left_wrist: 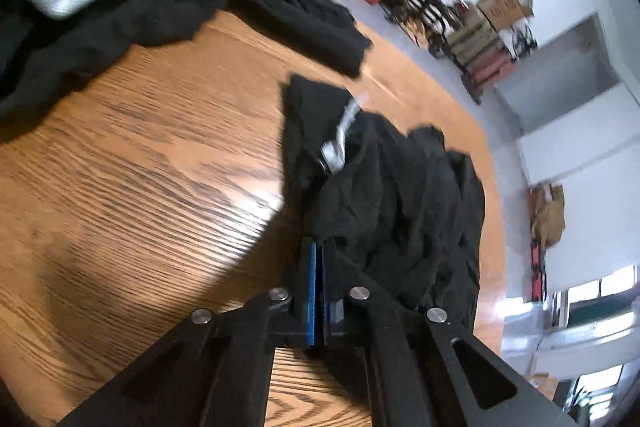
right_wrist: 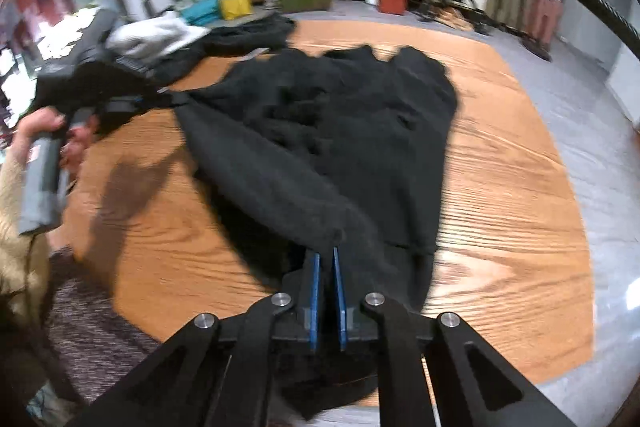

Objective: Fold clothes

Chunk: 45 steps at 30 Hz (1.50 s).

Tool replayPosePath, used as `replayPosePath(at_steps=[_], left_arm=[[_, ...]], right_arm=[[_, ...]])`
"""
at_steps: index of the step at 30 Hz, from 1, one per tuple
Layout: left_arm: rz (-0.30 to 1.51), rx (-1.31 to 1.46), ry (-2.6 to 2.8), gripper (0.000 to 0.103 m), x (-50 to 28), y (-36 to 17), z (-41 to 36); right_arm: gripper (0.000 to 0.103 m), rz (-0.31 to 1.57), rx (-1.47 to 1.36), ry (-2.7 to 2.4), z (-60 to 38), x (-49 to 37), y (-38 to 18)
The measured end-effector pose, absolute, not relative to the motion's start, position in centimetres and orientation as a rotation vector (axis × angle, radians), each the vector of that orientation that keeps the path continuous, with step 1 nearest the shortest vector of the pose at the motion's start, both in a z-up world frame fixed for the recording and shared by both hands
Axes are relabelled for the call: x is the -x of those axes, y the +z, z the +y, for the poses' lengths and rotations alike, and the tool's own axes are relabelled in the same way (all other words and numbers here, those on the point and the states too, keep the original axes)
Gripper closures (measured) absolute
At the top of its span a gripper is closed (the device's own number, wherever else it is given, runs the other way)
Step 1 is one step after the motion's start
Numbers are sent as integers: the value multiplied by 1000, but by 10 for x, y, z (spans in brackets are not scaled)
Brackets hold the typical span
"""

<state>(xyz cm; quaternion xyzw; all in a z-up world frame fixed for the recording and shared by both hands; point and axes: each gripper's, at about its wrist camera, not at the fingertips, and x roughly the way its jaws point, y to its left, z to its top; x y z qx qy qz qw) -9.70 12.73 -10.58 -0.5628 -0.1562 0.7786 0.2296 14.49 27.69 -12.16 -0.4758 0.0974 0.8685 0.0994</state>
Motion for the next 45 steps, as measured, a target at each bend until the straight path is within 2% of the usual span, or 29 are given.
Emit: replayPosePath(at_steps=[6, 9, 12, 13, 15, 16, 17, 18, 19, 20, 26, 34, 35, 36, 37, 38, 42, 45], left_arm=[[-455, 1531, 2379, 101, 118, -93, 67], [-450, 1577, 2456, 101, 121, -100, 40], [-447, 1696, 2449, 101, 123, -116, 30], [-451, 1739, 2438, 101, 124, -122, 28], [-500, 1788, 2361, 97, 122, -132, 31], [-523, 1807, 2319, 88, 121, -137, 33], [-525, 1806, 2285, 70, 118, -137, 39], [-524, 1804, 2253, 59, 116, -137, 45], [-523, 1801, 2220, 41, 113, -137, 51], [-515, 1784, 2196, 38, 110, -135, 59], [-388, 1752, 2104, 38, 99, -126, 115], [-241, 1856, 1910, 40, 70, -163, 178], [-195, 1825, 1940, 55, 66, -161, 184], [-147, 1790, 1971, 65, 62, -158, 189], [-117, 1772, 1990, 81, 60, -157, 192], [-95, 1759, 2010, 90, 58, -156, 194], [-91, 1750, 2087, 94, 62, -156, 186], [22, 1718, 2315, 95, 72, -147, 160]], right_arm=[[95, 277, 1663, 2757, 202, -119, -154], [95, 204, 1758, 2801, 175, -109, -166], [72, 242, 1733, 2799, 178, -107, -166], [59, 267, 1712, 2793, 183, -107, -165], [60, 312, 1647, 2770, 198, -109, -157], [59, 330, 1607, 2754, 207, -110, -151], [57, 334, 1568, 2726, 217, -109, -146], [55, 328, 1527, 2682, 229, -111, -140], [53, 323, 1489, 2641, 240, -113, -135], [53, 319, 1460, 2606, 248, -116, -131], [46, 367, 1350, 2466, 294, -143, -126], [45, 464, 1395, 2409, 321, -153, -155], [45, 470, 1404, 2416, 322, -154, -158], [45, 469, 1412, 2426, 320, -151, -161], [45, 465, 1416, 2436, 318, -151, -163], [45, 463, 1421, 2446, 317, -149, -165], [42, 450, 1441, 2500, 307, -135, -169], [40, 406, 1477, 2522, 299, -129, -172]])
